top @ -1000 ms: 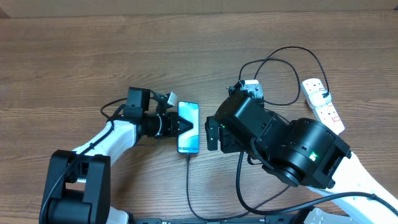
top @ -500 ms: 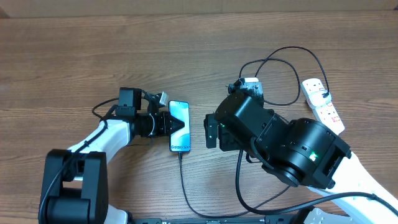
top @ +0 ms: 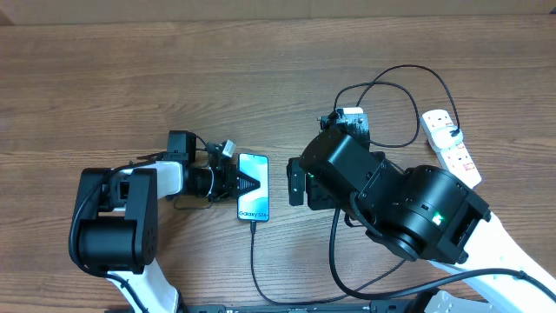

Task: Plug charger to phone and switch on socket
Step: 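Lower the phone flat onto the table with the left gripper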

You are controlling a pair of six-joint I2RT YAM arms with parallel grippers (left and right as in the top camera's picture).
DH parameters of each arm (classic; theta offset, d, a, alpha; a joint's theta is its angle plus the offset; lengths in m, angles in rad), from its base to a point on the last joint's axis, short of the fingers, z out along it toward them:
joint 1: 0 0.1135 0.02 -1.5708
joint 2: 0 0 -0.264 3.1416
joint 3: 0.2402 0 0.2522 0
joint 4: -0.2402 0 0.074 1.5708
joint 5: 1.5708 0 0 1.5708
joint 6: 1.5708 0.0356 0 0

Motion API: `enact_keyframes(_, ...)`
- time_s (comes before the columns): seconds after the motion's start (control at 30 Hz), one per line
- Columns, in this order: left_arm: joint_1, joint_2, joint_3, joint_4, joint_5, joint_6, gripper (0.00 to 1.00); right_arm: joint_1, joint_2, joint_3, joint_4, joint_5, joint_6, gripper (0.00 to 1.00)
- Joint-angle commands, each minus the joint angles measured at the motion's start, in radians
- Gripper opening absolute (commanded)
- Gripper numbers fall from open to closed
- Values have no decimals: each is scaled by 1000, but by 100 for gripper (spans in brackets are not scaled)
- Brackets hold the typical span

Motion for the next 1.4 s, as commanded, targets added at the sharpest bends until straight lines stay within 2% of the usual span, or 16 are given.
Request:
enact_keyframes(0.0, -2, 47, -4, -10, -129, 45, 7, -6, -1, 18, 3, 20, -3, 100)
enact_keyframes(0.33, -2, 47, -1, -16, -224, -2, 22, -6, -1, 18, 6, 22, -3, 100)
enact_keyframes(0.47, -2, 47, 34, -73, -274, 2, 23, -6, 0, 18, 8, 22, -3, 100)
enact_keyframes(0.67, -2, 47, 147, -262, -369, 62, 24, -6, 0, 18, 14, 23, -3, 100)
enact_keyframes(0.8, -2, 47, 208, -354, -453, 62, 23, -6, 0, 18, 17, 37, -3, 100)
enact_keyframes(1.17, -3, 47, 216, -430, -648, 52, 24, -6, 0, 17, 18, 37, -3, 100)
enact_keyframes(1.37, -3, 47, 229, -432, -654, 47, 26, -6, 0, 17, 35, 37, -2, 100)
